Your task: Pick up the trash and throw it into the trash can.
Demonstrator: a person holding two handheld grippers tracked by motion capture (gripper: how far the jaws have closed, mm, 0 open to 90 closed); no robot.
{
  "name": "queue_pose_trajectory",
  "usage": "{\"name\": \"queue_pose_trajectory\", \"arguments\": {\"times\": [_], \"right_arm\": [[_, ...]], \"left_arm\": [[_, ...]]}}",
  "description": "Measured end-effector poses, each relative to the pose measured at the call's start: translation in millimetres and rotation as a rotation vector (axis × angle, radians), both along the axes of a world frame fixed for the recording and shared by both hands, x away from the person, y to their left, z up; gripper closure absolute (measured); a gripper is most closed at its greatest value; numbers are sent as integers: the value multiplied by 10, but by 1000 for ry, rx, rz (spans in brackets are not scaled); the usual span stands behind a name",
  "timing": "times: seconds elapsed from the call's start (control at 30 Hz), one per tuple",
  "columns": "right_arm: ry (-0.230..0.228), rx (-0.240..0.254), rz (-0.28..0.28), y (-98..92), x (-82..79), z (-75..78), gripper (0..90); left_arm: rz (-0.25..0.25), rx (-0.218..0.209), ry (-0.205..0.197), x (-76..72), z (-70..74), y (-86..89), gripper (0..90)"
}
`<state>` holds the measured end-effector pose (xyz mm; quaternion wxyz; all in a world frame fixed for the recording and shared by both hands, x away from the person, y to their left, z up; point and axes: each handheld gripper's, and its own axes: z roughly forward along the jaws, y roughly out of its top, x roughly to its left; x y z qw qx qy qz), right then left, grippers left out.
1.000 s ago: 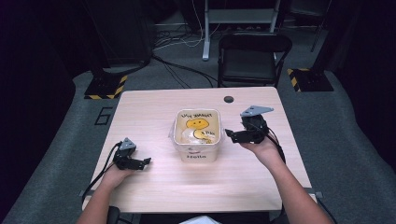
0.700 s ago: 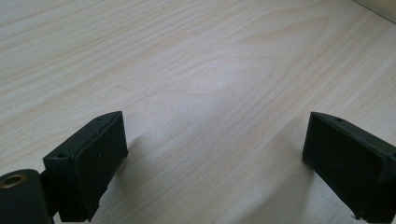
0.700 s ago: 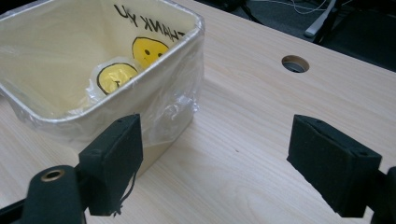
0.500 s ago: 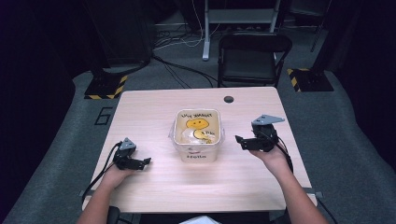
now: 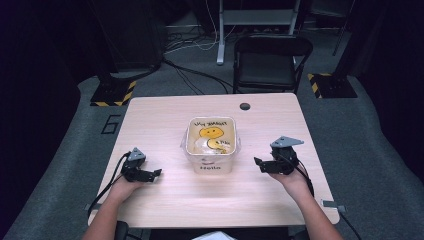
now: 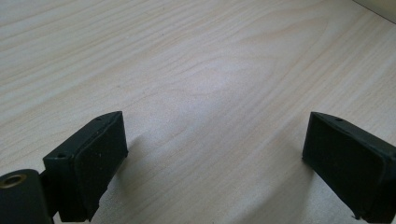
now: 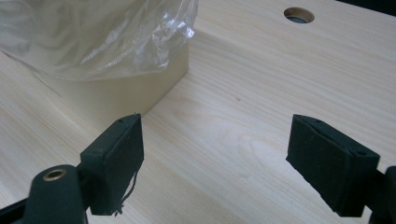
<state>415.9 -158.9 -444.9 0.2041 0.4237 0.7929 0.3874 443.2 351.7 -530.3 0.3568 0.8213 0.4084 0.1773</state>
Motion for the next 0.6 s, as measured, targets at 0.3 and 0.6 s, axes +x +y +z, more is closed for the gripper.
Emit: {"name": "queue_pose_trajectory", "arguments": {"times": [0.3, 0.6], "right_arm": [[4, 0, -16, -13, -22, -227, 175], [23, -47, -28, -114, -1, -402, 163]], "left_arm": [[0, 1, 0, -1, 1, 0, 61], [1, 0, 0, 0, 0, 0, 61]]}}
